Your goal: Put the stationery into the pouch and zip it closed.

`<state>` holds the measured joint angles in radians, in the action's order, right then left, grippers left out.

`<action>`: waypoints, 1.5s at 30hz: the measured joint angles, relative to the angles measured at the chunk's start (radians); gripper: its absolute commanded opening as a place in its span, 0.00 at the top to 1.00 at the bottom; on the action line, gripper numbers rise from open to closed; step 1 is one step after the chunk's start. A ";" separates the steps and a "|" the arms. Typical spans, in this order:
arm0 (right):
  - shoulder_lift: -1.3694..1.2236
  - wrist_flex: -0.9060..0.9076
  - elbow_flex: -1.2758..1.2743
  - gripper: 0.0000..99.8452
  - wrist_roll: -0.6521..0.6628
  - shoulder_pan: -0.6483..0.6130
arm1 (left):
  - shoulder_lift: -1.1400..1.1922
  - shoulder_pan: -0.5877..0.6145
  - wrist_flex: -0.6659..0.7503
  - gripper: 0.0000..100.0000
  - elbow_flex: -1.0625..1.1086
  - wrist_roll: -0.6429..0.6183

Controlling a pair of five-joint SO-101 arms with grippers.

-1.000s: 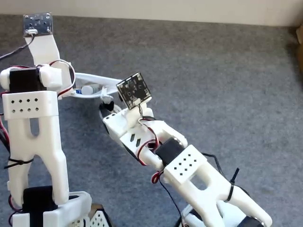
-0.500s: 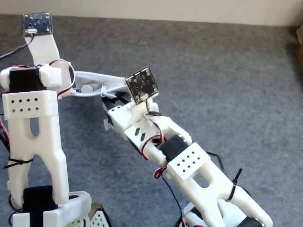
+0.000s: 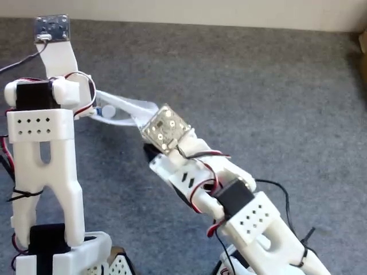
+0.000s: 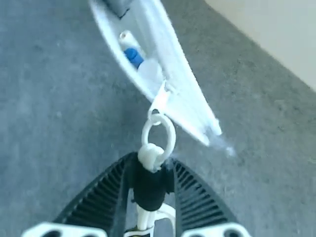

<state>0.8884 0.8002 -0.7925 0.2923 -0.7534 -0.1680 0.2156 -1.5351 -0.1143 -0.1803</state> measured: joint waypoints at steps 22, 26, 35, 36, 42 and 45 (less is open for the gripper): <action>0.465 0.224 -0.376 1.00 0.204 -0.091 | 0.020 -0.404 0.000 0.78 -0.143 0.336; 0.520 0.236 -0.420 1.00 0.219 -0.107 | 0.020 -0.540 0.000 0.78 -0.144 0.390; 0.554 0.236 -0.431 1.00 0.224 -0.114 | 0.020 -0.733 -0.020 0.78 -0.157 0.460; 0.554 0.236 -0.431 1.00 0.224 -0.112 | 0.020 -0.749 -0.032 0.78 -0.157 0.468; 0.554 0.238 -0.431 1.00 0.226 -0.110 | 0.020 -0.775 -0.057 0.78 -0.157 0.479; 0.552 0.238 -0.433 1.00 0.226 -0.112 | 0.020 -0.772 -0.057 0.78 -0.169 0.479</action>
<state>1.4408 1.0380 -1.2252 0.5178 -0.8654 -0.1481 -0.5562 -1.5919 -0.2831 0.2984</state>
